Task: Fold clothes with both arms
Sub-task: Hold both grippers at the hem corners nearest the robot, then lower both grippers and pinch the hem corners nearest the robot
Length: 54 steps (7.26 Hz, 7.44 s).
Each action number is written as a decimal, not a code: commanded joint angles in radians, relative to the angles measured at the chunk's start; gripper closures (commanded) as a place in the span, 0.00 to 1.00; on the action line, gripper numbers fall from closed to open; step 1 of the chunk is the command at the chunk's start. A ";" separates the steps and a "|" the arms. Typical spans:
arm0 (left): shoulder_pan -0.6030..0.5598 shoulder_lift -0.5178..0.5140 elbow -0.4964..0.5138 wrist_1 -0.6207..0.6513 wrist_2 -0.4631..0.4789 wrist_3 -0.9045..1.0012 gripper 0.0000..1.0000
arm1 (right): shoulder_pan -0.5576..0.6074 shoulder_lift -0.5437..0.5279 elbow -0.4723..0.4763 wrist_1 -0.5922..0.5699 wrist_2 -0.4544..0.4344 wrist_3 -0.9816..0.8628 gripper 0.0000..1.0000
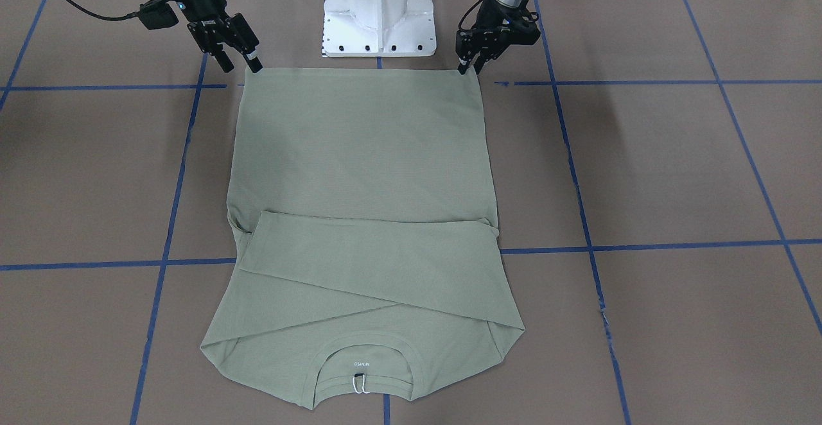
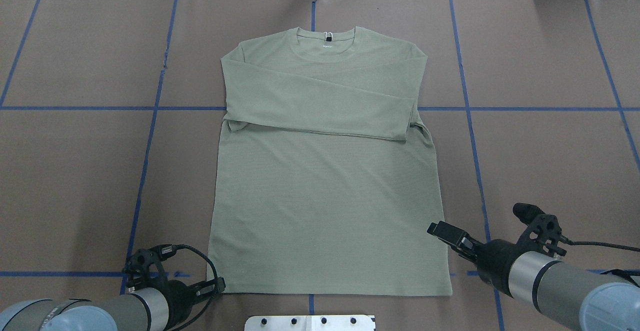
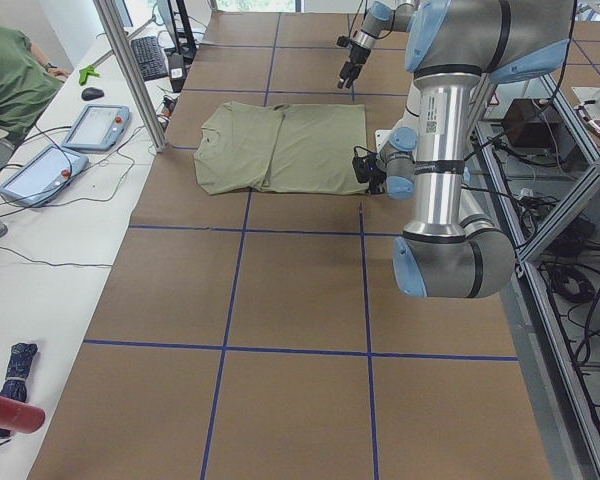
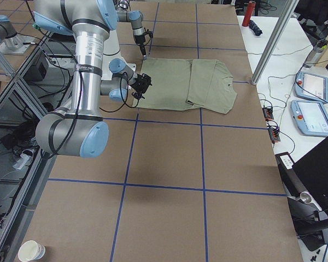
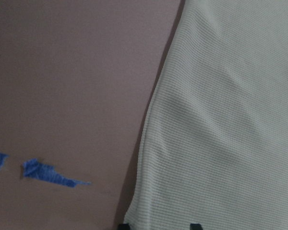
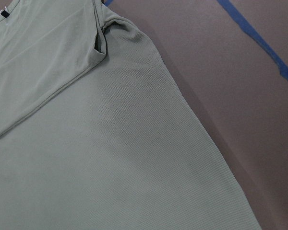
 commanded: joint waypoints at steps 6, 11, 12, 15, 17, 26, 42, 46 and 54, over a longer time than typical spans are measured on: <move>-0.013 0.010 -0.101 0.053 -0.003 0.081 1.00 | -0.034 -0.026 -0.027 -0.002 -0.002 0.002 0.01; -0.067 0.002 -0.204 0.053 -0.029 0.088 1.00 | -0.189 -0.061 -0.069 0.000 -0.129 0.054 0.13; -0.067 0.004 -0.204 0.053 -0.029 0.086 1.00 | -0.210 -0.057 -0.083 0.000 -0.152 0.054 0.13; -0.067 0.012 -0.202 0.053 -0.028 0.086 1.00 | -0.281 -0.057 -0.106 -0.008 -0.218 0.053 0.21; -0.067 0.012 -0.201 0.053 -0.028 0.086 1.00 | -0.286 -0.055 -0.106 -0.009 -0.219 0.051 0.37; -0.067 0.013 -0.198 0.053 -0.028 0.086 1.00 | -0.310 -0.016 -0.130 -0.031 -0.221 0.051 0.60; -0.066 0.010 -0.184 0.055 -0.028 0.086 1.00 | -0.292 -0.020 -0.110 -0.066 -0.216 0.007 0.23; -0.066 0.010 -0.184 0.055 -0.028 0.086 1.00 | -0.290 -0.021 -0.115 -0.067 -0.216 0.005 0.35; -0.066 0.013 -0.196 0.055 -0.031 0.088 1.00 | -0.247 -0.035 -0.016 -0.166 -0.187 -0.048 1.00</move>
